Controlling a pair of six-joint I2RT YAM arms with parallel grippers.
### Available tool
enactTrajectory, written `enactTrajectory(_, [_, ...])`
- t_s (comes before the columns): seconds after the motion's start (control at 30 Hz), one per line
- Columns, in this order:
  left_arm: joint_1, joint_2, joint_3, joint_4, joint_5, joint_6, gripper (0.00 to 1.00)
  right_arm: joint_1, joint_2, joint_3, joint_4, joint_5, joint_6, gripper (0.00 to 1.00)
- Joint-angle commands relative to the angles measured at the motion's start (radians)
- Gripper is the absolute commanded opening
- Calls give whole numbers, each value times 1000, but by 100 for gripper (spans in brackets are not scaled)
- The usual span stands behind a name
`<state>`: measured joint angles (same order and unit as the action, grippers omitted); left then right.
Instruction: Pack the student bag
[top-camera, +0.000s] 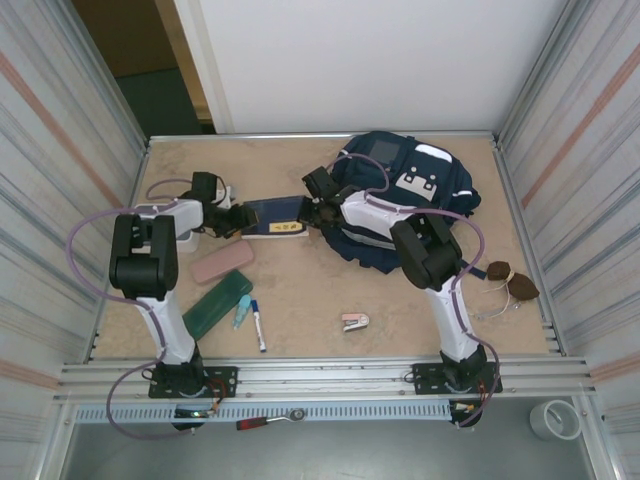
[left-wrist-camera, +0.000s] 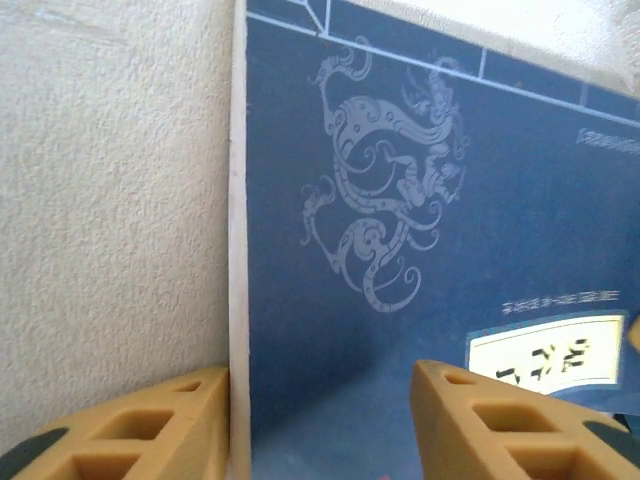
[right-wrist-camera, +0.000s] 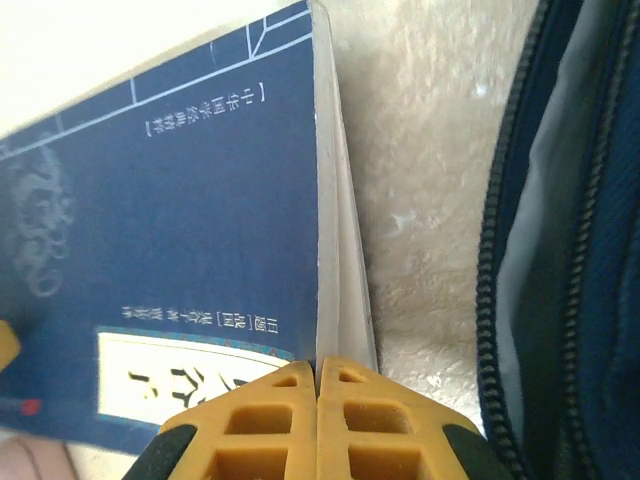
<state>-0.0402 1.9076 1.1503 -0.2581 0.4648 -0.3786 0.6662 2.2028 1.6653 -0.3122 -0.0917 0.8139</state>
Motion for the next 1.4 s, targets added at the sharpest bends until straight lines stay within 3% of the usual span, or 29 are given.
enactTrajectory(0.0, [32, -76, -23, 43, 35, -41, 55, -11, -151, 16, 70, -74, -82, 0])
enactTrajectory(0.27, [97, -314, -169, 227, 53, -98, 72, -65, -331, 39, -45, -254, -337, 0])
enactTrajectory(0.43, [93, -454, -272, 429, 211, -160, 80, -118, -473, -5, -90, -335, -433, 0])
enactTrajectory(0.57, [44, -485, -323, 592, 333, -247, 82, -174, -570, -46, -84, -444, -418, 0])
enactTrajectory(0.67, [-23, -505, -316, 633, 381, -180, 83, -206, -619, -41, -118, -550, -450, 0])
enactTrajectory(0.9, [-169, -590, -183, 363, 309, 275, 89, -243, -693, -18, -355, -638, -701, 0])
enactTrajectory(1.03, [-208, -535, -57, 192, 381, 469, 90, -249, -708, -4, -446, -674, -799, 0])
enactTrajectory(1.2, [-279, -422, 86, 5, 501, 596, 90, -252, -713, -2, -470, -727, -840, 0])
enactTrajectory(1.37, [-349, -312, 115, 21, 567, 568, 90, -254, -700, -34, -434, -709, -812, 0])
